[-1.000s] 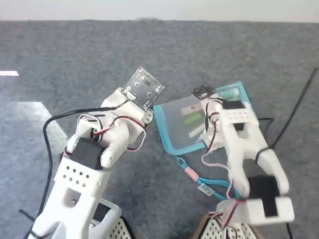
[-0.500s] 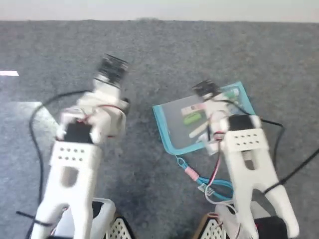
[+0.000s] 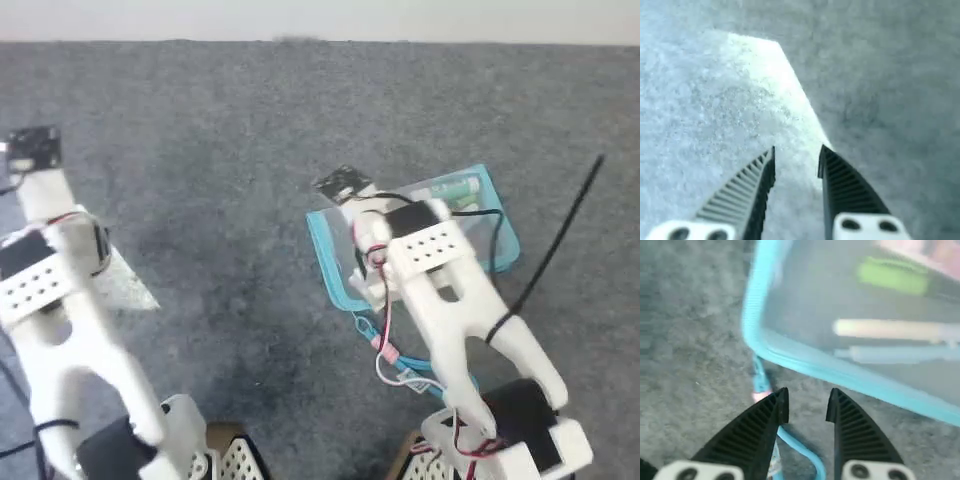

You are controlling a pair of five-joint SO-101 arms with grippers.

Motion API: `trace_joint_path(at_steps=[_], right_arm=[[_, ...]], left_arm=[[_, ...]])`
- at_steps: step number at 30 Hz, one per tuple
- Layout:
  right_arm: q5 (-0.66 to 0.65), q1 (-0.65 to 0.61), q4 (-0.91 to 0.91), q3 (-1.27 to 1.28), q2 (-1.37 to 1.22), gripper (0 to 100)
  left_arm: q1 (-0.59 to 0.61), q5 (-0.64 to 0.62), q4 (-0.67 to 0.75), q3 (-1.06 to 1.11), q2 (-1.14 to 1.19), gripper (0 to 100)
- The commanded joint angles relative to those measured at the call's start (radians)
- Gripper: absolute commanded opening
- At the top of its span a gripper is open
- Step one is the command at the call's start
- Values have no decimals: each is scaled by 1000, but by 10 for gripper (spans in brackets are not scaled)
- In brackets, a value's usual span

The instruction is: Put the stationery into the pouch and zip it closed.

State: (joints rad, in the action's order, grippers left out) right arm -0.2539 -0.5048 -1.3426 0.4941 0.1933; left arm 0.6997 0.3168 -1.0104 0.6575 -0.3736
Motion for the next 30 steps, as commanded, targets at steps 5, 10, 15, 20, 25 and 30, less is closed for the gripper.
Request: trace_joint_path(at_steps=[5,10,15,20,25,30], right_arm=[[-109,4,142,104,5,99],[-417,84,292,176,5,115],[-773,183,298,178,53,192],[-856,150,346,275,68,239],[-859,117,596,405,70,240],[-859,91,676,440,59,240]], left_arm=[[-20,242,95,105,-5,131],[-20,249,94,110,2,131],[-20,250,97,150,3,131],[-43,250,110,151,5,131],[-43,250,109,150,5,131],[-41,250,109,153,5,131]])
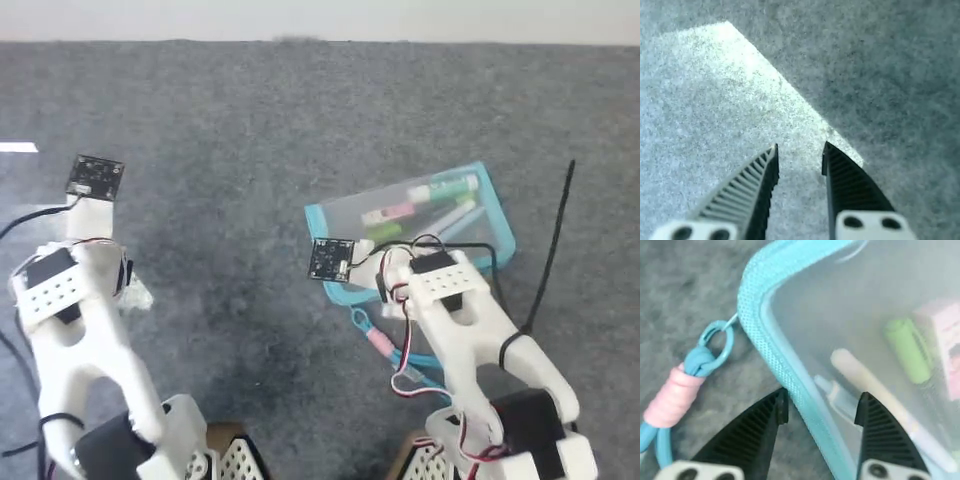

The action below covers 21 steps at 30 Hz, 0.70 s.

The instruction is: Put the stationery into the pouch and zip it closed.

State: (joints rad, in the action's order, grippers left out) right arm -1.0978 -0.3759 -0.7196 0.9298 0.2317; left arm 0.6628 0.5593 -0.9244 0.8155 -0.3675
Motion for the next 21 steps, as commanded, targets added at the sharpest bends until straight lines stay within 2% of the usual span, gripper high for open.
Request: trace_joint_path(at_steps=[1,7,12,21], right_arm=[[-12,-45,53,18,30,240],[64,-51,117,89,108,240],[31,-82,166,193,143,240],[32,-134,165,212,177,212]], left_arm=[[-5,8,23,-5,-2,131],[-3,51,18,-5,-2,130],[-6,66,17,-5,-2,130],[-6,66,15,5,-2,130]])
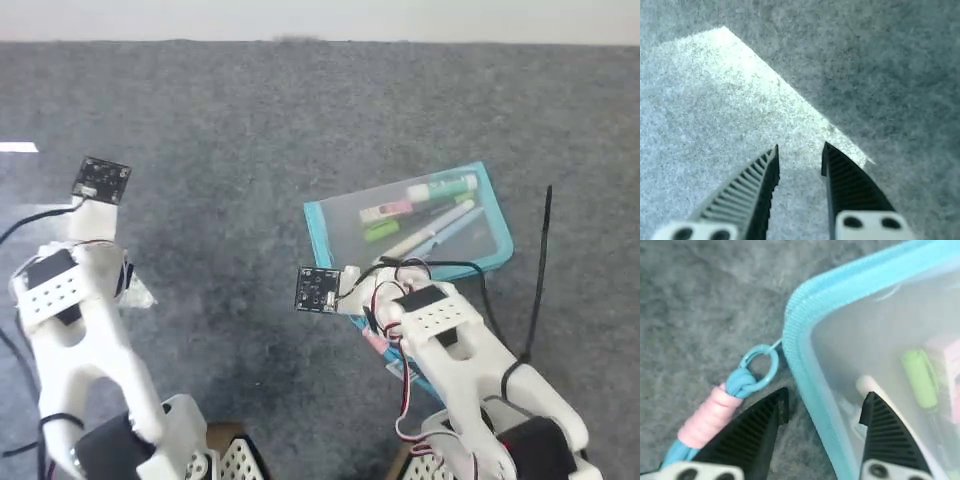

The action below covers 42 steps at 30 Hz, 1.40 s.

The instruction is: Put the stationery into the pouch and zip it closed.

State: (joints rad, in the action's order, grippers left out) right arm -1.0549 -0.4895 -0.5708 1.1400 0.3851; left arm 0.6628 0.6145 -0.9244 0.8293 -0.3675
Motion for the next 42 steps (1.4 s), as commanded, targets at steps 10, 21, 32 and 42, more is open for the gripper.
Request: trace_joint_path(at_steps=[10,21,32,42], right_arm=[[-8,-18,15,5,24,131],[63,-22,111,6,21,8],[104,30,99,0,193,8],[123,58,-116,-15,506,8]], left_arm=[[-6,11,15,-8,-2,130],[-8,11,-29,-15,-2,130],[-8,12,-32,-15,-2,130],[-44,11,-32,-16,-11,130]])
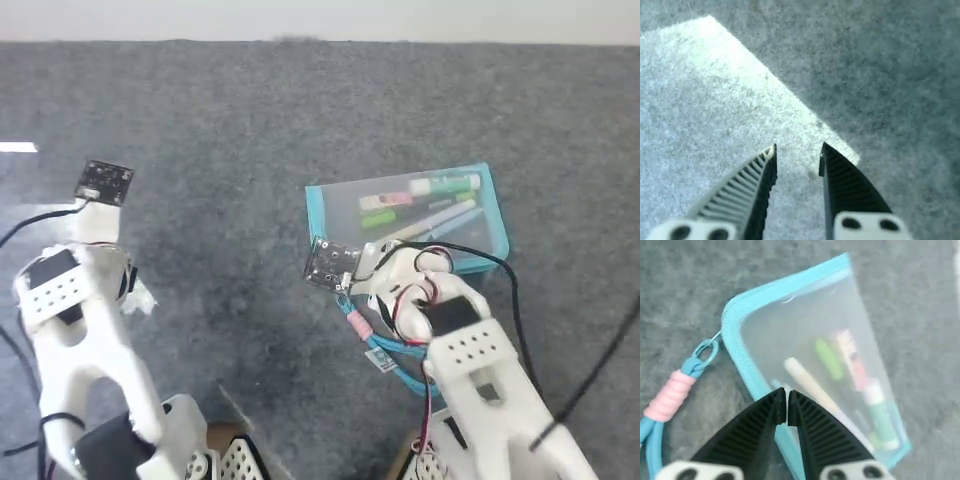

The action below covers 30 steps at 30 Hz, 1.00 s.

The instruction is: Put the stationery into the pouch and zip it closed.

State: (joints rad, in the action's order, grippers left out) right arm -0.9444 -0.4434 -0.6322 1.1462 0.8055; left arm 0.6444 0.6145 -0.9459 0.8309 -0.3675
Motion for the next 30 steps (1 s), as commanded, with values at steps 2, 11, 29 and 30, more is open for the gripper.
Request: trace_joint_path(at_steps=[2,11,29,30], right_arm=[[-32,18,-150,-20,87,8],[-54,127,-151,-84,-154,258],[-37,-47,134,-230,-636,241],[-37,-47,151,-229,-636,241]], left_arm=[[-44,9,-14,-18,-11,130],[-110,9,-55,-10,-3,131],[-124,11,-89,-16,-5,131],[-124,11,-87,-16,-5,131]])
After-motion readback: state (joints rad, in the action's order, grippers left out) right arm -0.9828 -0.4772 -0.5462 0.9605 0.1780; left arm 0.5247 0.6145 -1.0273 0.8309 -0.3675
